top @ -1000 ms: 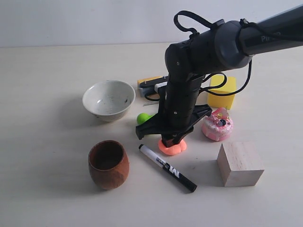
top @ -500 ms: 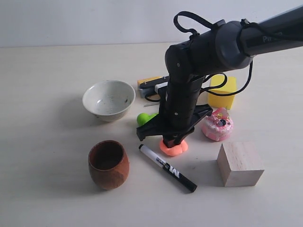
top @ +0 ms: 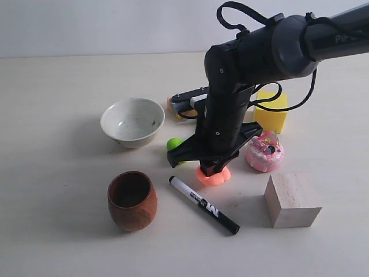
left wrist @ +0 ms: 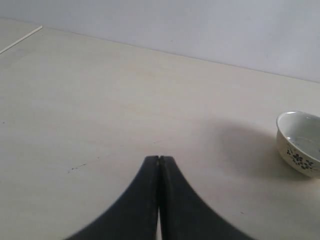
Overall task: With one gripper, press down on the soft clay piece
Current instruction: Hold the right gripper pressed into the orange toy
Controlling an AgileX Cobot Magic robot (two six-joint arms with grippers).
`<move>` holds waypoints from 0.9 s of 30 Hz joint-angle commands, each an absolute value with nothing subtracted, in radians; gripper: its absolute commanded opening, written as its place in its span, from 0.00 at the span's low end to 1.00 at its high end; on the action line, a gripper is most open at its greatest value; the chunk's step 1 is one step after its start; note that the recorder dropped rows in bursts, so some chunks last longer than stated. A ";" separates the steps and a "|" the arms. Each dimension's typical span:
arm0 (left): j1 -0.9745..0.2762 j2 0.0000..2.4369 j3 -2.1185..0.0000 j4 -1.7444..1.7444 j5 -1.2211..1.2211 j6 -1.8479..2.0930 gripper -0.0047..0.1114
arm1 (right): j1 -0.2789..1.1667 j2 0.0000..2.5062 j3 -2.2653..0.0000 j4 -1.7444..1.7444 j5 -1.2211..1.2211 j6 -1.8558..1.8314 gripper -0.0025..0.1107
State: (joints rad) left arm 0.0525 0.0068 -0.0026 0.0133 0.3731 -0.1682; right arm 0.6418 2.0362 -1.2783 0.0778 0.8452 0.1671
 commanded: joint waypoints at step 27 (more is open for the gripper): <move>0.048 0.000 0.000 0.007 0.372 -0.165 0.04 | 0.645 2.060 -1.276 0.042 0.809 0.180 0.25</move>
